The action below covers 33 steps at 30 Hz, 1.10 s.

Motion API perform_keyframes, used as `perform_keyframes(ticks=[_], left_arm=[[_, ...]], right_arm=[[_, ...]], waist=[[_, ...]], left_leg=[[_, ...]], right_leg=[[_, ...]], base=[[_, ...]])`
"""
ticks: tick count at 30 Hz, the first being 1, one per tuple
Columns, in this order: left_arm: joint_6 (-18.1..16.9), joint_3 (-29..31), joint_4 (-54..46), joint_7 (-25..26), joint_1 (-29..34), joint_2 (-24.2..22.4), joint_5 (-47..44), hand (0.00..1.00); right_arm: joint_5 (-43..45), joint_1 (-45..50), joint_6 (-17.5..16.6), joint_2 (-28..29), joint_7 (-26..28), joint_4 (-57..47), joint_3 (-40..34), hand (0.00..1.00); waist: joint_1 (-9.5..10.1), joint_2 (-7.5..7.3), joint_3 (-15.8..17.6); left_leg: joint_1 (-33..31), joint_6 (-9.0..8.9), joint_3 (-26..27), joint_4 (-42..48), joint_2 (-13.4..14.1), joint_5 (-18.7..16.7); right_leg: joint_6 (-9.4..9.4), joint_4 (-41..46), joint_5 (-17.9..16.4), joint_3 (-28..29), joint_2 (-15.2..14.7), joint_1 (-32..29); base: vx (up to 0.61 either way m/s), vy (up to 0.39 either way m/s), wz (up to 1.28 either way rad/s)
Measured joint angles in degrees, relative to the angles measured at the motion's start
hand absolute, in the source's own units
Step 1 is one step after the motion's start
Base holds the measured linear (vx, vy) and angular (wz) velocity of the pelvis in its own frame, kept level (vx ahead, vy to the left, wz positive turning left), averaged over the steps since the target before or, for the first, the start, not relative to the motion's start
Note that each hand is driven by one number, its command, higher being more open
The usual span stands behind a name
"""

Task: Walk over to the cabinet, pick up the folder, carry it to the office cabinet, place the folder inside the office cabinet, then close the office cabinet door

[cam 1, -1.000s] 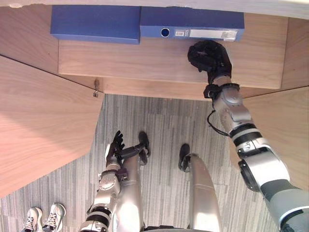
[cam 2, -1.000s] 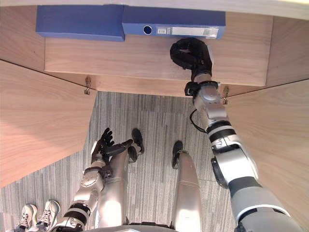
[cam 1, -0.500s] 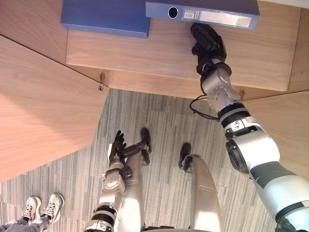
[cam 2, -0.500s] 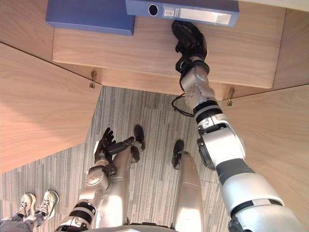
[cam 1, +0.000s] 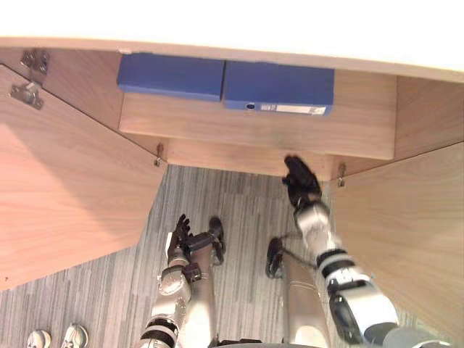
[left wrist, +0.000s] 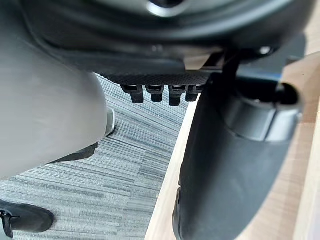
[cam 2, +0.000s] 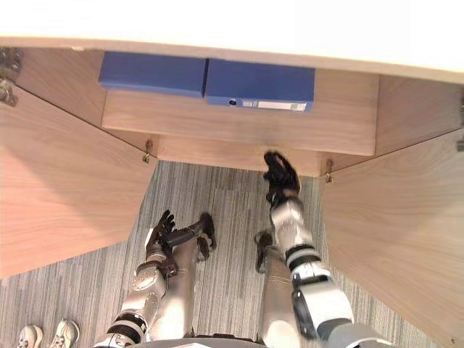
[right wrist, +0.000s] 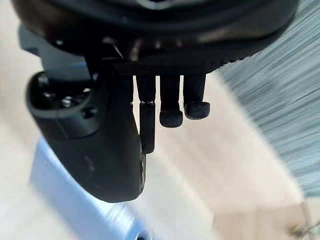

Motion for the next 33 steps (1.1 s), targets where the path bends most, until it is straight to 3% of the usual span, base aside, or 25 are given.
perform_keyframes(ticks=[4,6,9,10,13,14,18,24,29,33], left_arm=[[0.18,0.21,2.63,-0.78,2.23,0.18,0.03,1.0],[0.42,1.36,6.12,-1.42,3.72,0.31,0.15,1.0],[1.32,2.78,10.09,-2.27,4.92,1.94,0.38,1.0],[1.64,3.69,11.18,-2.47,5.62,2.41,1.24,1.0],[1.97,4.39,12.74,-2.78,7.12,2.92,2.94,1.0],[2.16,4.51,13.5,-3.01,7.94,3.2,4.22,1.0],[2.27,4.98,15.71,-3.61,8.33,3.23,6.02,1.0],[2.35,5.58,17.4,-3.94,9.14,2.63,7.16,1.0],[2.31,7.77,17.13,-4.6,10.96,1.84,8.2,1.0],[2.27,7.46,17.22,-5.29,12.84,2.38,9.58,1.0]], right_arm=[[-8.9,13.04,0.0,2.55,2.6,-6.06,0.14,0.0],[-14.83,18.85,-0.02,2.97,3.65,-6.54,-0.06,0.0],[-23.41,23.11,-0.03,2.98,4.51,-3.65,-2.91,0.0],[-26.17,23.8,-0.04,2.99,4.69,-1.54,-4.81,1.0],[-28.55,26.22,-0.06,2.96,4.68,1.46,-9.21,1.0],[-29.03,27.67,-0.12,3.02,4.62,3.23,-12.19,1.0],[-29.21,29.22,-0.17,3.31,4.12,6.98,-17.57,1.0],[-27.57,31.56,-0.15,4.21,1.88,8.14,-27.46,1.0],[-25.59,32.79,-0.1,3.67,-1.02,0.44,-34.85,1.0],[-26.03,31.41,-0.16,-2.58,-1.21,-4.7,-35.94,1.0]], waist=[[-0.78,-0.51,-0.8],[-2.0,-0.81,-4.67],[-3.43,-2.38,-6.88],[-3.87,-2.96,-7.73],[-4.08,-3.59,-10.15],[-5.0,-3.64,-11.9],[-5.85,-3.4,-14.13],[-8.36,-3.38,-15.14],[-9.41,-3.2,-15.25],[-10.28,-2.66,-15.54]], left_leg=[[8.79,-0.52,2.07,-5.64,-0.21,0.32],[11.19,-0.75,2.72,-9.35,-0.73,1.29],[17.5,-1.02,5.06,-16.22,-1.79,3.22],[20.15,-1.08,6.18,-18.85,-2.17,3.78],[25.66,-1.26,8.92,-24.64,-3.16,5.17],[28.47,-1.34,10.45,-27.48,-3.75,5.77],[33.57,-1.59,14.92,-31.47,-4.39,6.36],[38.75,-1.92,21.64,-34.41,-5.19,6.41],[41.09,-3.5,28.06,-35.46,-5.8,4.95],[41.72,-3.57,31.58,-35.14,-6.3,3.73]], right_leg=[[0.41,-6.92,1.68,1.21,0.78,8.23],[0.83,-11.72,3.25,1.67,1.13,10.69],[1.42,-18.64,6.01,3.46,1.44,15.89],[1.64,-21.32,7.12,4.36,1.52,18.01],[2.15,-26.06,9.18,6.39,1.52,21.77],[2.34,-28.29,10.02,7.7,1.59,23.64],[2.51,-29.97,11.23,12.06,2.08,25.15],[2.8,-32.07,13.48,19.56,3.0,25.85],[2.26,-33.13,14.68,26.29,3.5,24.41],[1.78,-33.14,15.13,28.71,3.49,23.21]], base=[[0.12,0.014,-0.2],[0.18,0.015,-0.18],[0.18,0.017,-0.31],[0.15,0.023,-0.43],[0.12,0.037,-0.47],[0.11,0.043,-0.44],[0.04,0.04,-0.6],[-0.06,0.028,-0.7],[-0.08,-0.003,-0.79],[-0.02,-0.017,-0.51]])
